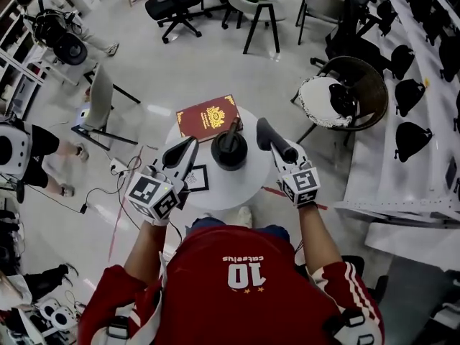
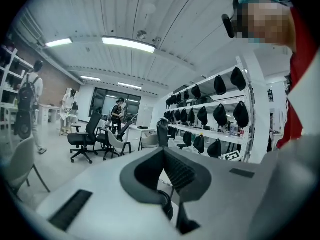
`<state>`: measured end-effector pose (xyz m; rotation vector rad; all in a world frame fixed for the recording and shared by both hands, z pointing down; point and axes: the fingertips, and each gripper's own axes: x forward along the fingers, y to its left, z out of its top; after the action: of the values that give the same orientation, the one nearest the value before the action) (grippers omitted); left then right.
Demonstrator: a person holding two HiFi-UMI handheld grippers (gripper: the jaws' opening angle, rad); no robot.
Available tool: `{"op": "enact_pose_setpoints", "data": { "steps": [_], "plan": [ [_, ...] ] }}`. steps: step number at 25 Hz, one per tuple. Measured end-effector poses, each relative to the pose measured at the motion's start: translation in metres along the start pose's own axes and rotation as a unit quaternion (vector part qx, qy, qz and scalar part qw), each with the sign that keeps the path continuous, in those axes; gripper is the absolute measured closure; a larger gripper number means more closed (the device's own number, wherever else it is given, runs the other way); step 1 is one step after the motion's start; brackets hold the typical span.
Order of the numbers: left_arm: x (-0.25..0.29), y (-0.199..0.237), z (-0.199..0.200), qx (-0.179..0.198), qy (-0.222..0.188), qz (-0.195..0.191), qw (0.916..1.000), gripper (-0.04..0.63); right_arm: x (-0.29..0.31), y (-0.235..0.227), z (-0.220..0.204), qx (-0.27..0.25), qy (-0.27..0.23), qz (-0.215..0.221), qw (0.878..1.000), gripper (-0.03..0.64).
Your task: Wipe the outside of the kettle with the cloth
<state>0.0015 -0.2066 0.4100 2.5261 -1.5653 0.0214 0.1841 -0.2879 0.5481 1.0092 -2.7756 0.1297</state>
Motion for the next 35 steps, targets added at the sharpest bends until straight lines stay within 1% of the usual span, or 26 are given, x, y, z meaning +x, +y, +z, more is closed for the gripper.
{"op": "enact_pose_setpoints", "data": {
  "steps": [3,6,9,12,16,18,21,27,31,35],
  "plan": [
    [-0.008,0.006,-0.003,-0.003,0.0,0.02,0.9998,0.588,0.021,0.001,-0.027,-0.015,0.013,0.023,1.0,0.57],
    [-0.015,0.013,-0.002,0.002,0.0,0.038,0.9993,0.588,0.042,0.005,-0.044,-0.026,0.025,0.04,0.999,0.57],
    [-0.02,0.018,-0.003,0.004,0.0,0.055,0.9985,0.588,0.06,0.006,-0.06,-0.038,0.043,0.052,0.997,0.571],
    [-0.023,0.021,-0.005,-0.005,-0.003,0.067,0.9977,0.588,0.075,0.005,-0.079,-0.045,0.068,0.061,0.995,0.57],
    [-0.028,0.024,-0.01,-0.009,0.008,0.08,0.9967,0.588,0.09,0.004,-0.1,-0.057,0.097,0.068,0.991,0.571],
    [-0.028,0.024,-0.011,-0.008,0.012,0.083,0.9965,0.588,0.097,0.008,-0.105,-0.071,0.107,0.076,0.989,0.571],
    [-0.029,0.023,-0.013,-0.007,0.014,0.081,0.9966,0.588,0.102,0.014,-0.113,-0.075,0.124,0.091,0.985,0.571],
    [-0.029,0.025,-0.012,-0.01,0.019,0.083,0.9963,0.587,0.103,0.022,-0.111,-0.064,0.119,0.11,0.985,0.571],
    [-0.027,0.022,-0.014,-0.005,0.019,0.073,0.9972,0.588,0.099,0.032,-0.105,-0.077,0.117,0.133,0.981,0.571],
    [-0.026,0.023,-0.015,-0.002,0.019,0.07,0.9973,0.588,0.096,0.033,-0.109,-0.075,0.118,0.141,0.98,0.571]
  ]
}}
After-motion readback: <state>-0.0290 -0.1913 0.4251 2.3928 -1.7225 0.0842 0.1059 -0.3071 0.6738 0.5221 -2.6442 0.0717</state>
